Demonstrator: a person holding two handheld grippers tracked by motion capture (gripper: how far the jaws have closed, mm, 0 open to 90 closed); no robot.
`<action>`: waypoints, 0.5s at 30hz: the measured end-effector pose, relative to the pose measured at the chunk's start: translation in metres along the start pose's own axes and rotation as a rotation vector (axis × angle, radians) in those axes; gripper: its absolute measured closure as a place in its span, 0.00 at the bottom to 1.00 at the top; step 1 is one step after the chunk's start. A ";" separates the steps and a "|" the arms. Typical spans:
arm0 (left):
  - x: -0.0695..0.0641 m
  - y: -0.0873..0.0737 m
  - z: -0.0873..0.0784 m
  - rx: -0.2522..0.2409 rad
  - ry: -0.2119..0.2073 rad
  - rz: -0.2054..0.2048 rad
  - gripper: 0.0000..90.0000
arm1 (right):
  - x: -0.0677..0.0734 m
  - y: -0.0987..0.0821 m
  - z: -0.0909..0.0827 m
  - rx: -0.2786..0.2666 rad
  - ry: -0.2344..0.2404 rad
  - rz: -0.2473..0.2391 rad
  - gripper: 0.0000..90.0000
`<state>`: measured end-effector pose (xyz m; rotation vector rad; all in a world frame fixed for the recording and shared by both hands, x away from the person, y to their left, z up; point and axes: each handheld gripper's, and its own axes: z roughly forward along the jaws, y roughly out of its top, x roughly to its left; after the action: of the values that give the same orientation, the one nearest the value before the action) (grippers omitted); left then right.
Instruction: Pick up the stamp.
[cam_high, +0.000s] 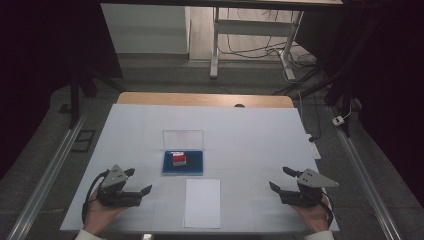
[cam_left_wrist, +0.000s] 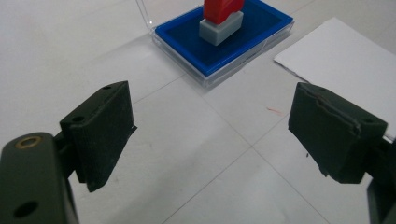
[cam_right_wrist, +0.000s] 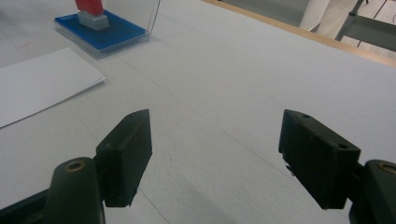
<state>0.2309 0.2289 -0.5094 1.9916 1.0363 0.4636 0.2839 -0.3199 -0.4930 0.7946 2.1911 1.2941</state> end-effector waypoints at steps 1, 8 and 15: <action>0.000 0.000 -0.001 -0.001 -0.002 0.004 0.16 | 0.000 0.000 0.000 -0.001 0.000 -0.001 0.28; -0.002 -0.002 -0.004 0.003 -0.007 0.023 0.16 | 0.001 0.000 0.006 0.005 0.018 -0.005 0.27; -0.001 -0.003 -0.006 -0.002 0.000 0.016 0.17 | 0.001 -0.001 0.006 0.018 0.012 -0.001 0.30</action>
<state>0.2254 0.2319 -0.5085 1.9992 1.0201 0.4732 0.2873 -0.3162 -0.4969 0.7951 2.2150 1.2837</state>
